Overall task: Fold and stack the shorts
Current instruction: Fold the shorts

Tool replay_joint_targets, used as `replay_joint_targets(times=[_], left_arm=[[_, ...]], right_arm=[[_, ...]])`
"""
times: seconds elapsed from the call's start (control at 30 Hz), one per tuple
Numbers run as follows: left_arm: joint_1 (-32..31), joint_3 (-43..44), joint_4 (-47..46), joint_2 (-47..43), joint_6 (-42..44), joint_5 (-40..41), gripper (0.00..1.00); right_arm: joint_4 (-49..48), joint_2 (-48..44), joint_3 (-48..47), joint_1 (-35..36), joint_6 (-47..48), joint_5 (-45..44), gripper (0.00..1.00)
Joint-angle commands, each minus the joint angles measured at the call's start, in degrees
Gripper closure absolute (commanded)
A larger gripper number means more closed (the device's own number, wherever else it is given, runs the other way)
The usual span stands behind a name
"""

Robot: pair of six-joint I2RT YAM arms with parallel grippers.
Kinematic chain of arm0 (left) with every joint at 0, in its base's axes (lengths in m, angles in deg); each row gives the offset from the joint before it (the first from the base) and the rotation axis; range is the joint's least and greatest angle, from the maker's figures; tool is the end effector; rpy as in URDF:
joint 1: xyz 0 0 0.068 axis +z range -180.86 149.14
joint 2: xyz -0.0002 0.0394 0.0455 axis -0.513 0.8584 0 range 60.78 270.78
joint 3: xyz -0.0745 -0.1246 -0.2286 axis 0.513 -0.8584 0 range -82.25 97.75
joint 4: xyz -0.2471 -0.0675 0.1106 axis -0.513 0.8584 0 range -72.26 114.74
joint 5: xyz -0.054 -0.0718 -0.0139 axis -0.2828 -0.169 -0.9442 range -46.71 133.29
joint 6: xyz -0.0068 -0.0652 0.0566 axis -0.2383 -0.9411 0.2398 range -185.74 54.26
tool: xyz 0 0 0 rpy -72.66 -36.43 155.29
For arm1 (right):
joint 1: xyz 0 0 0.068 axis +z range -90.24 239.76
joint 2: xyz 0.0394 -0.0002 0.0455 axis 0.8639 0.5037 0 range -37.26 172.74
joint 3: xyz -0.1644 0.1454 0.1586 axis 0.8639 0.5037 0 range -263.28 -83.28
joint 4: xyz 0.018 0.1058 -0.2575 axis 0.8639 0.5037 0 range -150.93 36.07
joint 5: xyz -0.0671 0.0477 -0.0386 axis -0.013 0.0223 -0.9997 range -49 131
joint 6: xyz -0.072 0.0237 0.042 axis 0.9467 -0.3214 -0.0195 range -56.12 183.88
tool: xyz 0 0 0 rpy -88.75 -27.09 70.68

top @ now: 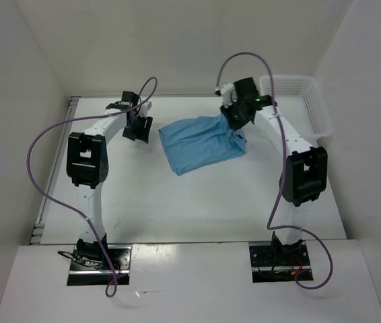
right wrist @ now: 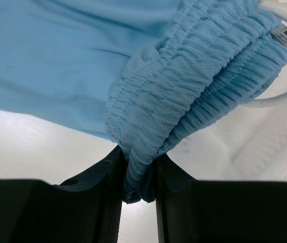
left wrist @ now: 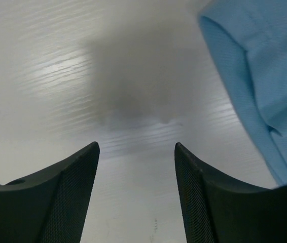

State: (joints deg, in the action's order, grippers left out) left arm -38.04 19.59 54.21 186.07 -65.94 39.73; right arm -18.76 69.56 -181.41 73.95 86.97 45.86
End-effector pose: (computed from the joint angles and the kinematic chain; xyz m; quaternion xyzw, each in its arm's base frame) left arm 0.5079 -0.0686 0.1473 0.0668 0.9630 -0.0466 0.2569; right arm 0.4447 0.1192 0.2670 -0.3145 0.8875 0.0140 0.3367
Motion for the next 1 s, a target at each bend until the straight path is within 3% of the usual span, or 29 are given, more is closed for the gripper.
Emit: replay_joint_targets(times=[0.0,0.13,0.37,0.6,0.9,0.97], left_arm=[[-1.87,1.07,0.01,2.14,0.21,-6.02,0.31],[-2.40,0.47,0.01,3.38,0.21,-9.62,0.31],[-2.93,-0.07,-0.52,5.66,0.21,-11.74,0.47],[-2.93,0.46,-0.52,6.19,0.21,-12.27,0.50],[-2.93,2.57,0.00,7.95,0.21,-12.80,0.74],[-2.93,3.09,0.01,8.47,0.21,-12.80,0.77]], right_arm=[[1.25,-0.13,0.04,8.29,4.24,-5.56,0.98],[0.72,1.97,-2.59,13.83,4.77,-6.80,0.97],[0.19,8.92,-9.35,21.39,4.24,-8.20,0.96],[0.19,14.81,-13.85,26.22,2.22,-7.59,0.96],[0.89,16.04,-17.27,28.87,1.69,-3.98,0.97],[0.89,16.57,-18.06,29.40,1.69,-3.46,0.92]])
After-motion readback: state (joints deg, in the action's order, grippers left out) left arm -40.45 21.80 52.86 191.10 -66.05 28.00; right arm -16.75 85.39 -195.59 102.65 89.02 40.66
